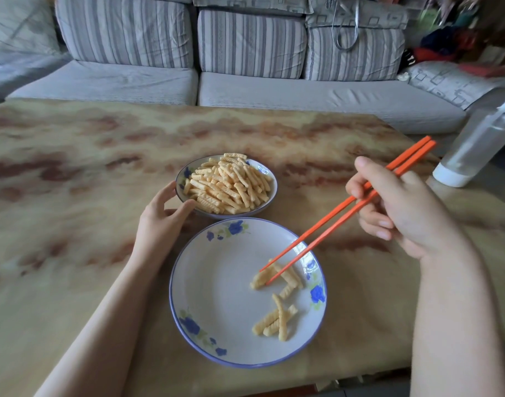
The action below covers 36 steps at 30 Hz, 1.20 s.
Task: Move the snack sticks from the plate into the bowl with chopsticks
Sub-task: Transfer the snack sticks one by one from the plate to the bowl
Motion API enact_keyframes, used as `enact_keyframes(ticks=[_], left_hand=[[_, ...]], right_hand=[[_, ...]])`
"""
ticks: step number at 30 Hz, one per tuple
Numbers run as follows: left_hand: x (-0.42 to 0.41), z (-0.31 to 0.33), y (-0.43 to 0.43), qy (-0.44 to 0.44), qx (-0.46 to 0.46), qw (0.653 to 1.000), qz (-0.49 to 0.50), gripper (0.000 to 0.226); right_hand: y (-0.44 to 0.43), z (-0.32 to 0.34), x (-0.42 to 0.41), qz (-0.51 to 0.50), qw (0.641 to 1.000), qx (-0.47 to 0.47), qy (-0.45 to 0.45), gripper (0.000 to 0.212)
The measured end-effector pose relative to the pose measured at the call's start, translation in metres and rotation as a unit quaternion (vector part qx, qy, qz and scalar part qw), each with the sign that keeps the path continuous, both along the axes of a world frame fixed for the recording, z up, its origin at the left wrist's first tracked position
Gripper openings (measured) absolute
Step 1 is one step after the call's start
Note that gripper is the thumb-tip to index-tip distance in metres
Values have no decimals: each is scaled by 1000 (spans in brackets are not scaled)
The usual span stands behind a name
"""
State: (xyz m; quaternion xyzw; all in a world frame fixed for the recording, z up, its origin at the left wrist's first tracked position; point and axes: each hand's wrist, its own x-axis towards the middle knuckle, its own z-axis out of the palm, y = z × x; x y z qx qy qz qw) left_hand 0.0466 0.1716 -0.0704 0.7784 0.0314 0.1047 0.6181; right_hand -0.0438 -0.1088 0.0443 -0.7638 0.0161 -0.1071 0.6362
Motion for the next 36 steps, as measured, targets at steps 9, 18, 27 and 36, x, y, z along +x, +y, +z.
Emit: enact_keyframes(ticks=[9, 18, 27, 36], left_hand=[[3, -2, 0, 10, 1, 1000, 6, 46], [5, -5, 2, 6, 1, 1000, 5, 46], [4, -4, 2, 9, -2, 1000, 2, 48], [5, -5, 3, 2, 6, 1000, -2, 48]], right_hand=[[8, -8, 11, -29, 995, 86, -36, 43], [20, -14, 16, 7, 999, 39, -9, 44], [16, -15, 16, -21, 997, 63, -27, 43], [10, -14, 13, 5, 999, 39, -9, 44]])
